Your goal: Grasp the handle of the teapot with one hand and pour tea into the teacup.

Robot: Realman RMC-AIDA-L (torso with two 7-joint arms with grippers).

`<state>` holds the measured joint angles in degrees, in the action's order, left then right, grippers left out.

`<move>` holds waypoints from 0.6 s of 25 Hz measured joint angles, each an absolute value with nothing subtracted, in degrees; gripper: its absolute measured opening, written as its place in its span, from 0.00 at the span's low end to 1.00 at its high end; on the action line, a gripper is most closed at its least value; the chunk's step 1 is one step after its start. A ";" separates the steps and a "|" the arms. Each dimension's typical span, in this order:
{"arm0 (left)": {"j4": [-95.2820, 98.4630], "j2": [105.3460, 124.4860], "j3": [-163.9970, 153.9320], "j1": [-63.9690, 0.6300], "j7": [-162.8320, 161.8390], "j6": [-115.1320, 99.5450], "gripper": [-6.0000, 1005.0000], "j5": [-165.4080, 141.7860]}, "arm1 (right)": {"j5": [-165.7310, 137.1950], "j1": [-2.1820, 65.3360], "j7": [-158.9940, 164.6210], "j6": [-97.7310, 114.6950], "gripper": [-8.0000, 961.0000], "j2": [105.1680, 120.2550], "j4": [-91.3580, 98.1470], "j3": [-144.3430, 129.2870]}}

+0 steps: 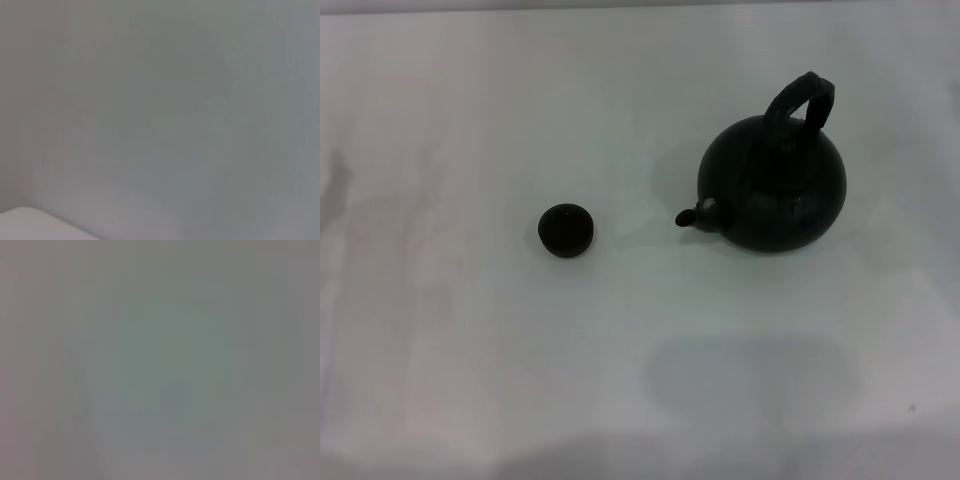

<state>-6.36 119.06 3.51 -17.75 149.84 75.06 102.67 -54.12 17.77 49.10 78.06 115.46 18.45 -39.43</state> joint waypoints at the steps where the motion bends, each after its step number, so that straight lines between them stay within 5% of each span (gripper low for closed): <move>1: -6.36 119.08 3.51 -17.83 149.88 75.06 0.86 102.66 | -51.78 18.34 44.71 78.61 0.78 115.48 16.01 -39.44; 15: -6.69 119.15 3.35 -21.17 153.67 70.66 0.86 102.22 | -48.04 23.72 33.97 66.23 0.77 115.48 7.86 -38.70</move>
